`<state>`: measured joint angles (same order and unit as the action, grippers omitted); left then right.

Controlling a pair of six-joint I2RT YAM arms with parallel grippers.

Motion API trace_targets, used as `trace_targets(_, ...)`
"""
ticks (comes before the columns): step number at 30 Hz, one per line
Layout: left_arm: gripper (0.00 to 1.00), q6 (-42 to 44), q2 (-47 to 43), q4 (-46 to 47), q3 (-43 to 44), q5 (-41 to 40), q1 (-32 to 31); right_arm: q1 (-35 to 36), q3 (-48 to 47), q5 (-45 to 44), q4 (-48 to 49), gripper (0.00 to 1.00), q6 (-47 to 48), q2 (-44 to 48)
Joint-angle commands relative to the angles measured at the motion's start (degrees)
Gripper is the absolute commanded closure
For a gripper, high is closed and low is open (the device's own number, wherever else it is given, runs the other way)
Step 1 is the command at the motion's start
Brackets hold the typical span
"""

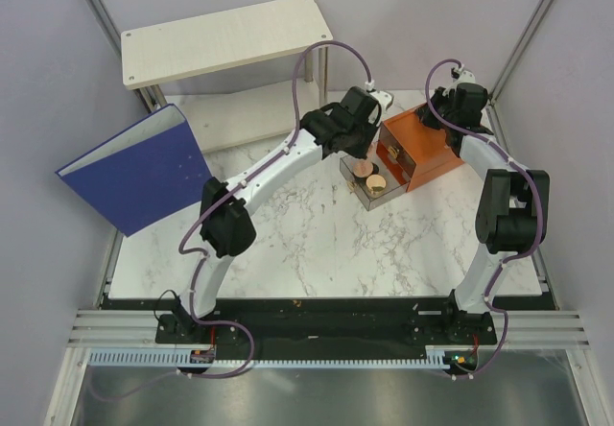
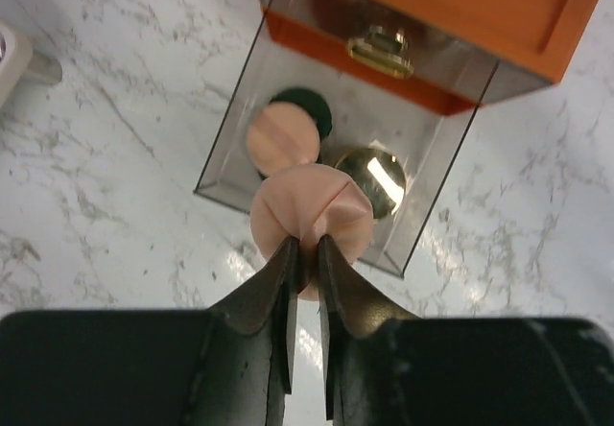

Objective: Organize the makeup

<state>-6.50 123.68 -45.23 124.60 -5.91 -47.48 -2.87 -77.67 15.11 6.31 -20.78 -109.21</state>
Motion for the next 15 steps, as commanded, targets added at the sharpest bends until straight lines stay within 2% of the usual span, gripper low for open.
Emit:
trace_targets(1,0.79,-2.55,8.14,-1.44,8.55,5.65,1.08,0.85,7.09,-1.14,-26.87,1.00,2.49,-8.57)
trace_targets(7,0.74,-4.74,11.41,-0.30,11.90,9.25,2.04,0.76,7.18,-1.14,-26.96,1.00,2.67,-8.48)
trace_targets(8,0.70,-4.83,11.50,-0.12,11.99,9.43,2.22,0.76,7.18,-1.14,-26.96,1.00,2.67,-8.48)
trace_targets(9,0.62,-4.84,11.41,-0.03,12.07,9.43,2.39,0.85,7.27,-1.14,-26.96,1.00,2.67,-8.48)
trace_targets(10,0.47,-4.75,11.32,0.23,12.16,9.17,2.40,0.85,7.36,-1.05,-26.96,1.00,2.58,-8.39)
trace_targets(12,0.40,-4.57,10.88,0.15,12.08,9.08,2.48,0.85,7.36,-1.14,-26.96,1.00,2.67,-8.39)
trace_targets(15,0.38,-4.13,9.74,0.06,11.46,8.64,2.66,0.85,7.27,-1.14,-26.96,1.00,2.67,-8.48)
